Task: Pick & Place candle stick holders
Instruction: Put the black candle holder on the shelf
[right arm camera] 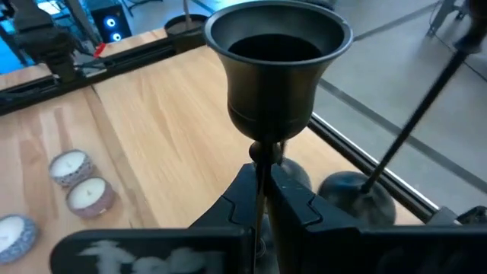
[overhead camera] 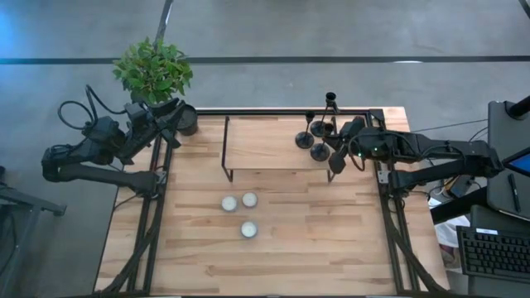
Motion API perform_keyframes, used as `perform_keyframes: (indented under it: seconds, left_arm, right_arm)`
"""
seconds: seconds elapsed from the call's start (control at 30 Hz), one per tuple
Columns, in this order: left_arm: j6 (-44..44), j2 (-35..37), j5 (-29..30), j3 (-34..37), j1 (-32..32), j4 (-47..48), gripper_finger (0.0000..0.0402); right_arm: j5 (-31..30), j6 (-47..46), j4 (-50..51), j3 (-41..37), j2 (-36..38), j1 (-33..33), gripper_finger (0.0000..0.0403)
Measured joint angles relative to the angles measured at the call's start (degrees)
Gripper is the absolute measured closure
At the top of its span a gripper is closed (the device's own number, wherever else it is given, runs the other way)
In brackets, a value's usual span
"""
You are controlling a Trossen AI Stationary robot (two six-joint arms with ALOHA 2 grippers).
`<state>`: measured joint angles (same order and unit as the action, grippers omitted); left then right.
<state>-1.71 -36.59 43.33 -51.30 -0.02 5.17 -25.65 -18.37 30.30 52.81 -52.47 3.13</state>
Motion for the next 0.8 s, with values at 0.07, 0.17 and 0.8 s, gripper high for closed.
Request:
perform_keyframes:
  seconds: [0.07,0.17,0.8]
  left_arm:
    - [-0.01,0.01,0.00,0.01,0.00,0.00,0.0252]
    - [0.01,0.01,0.00,-0.01,0.01,0.00,0.0252]
    - [0.01,0.01,0.00,-0.01,-0.01,0.00,0.0252]
  right_arm:
    - [0.48,0.68,-0.17,-0.20,0.31,0.96,0.0390]
    - [1.28,1.33,-0.32,-0.90,0.79,1.79,0.0390]
    - [1.69,2.75,-6.05,-7.94,3.98,3.05,0.0390]
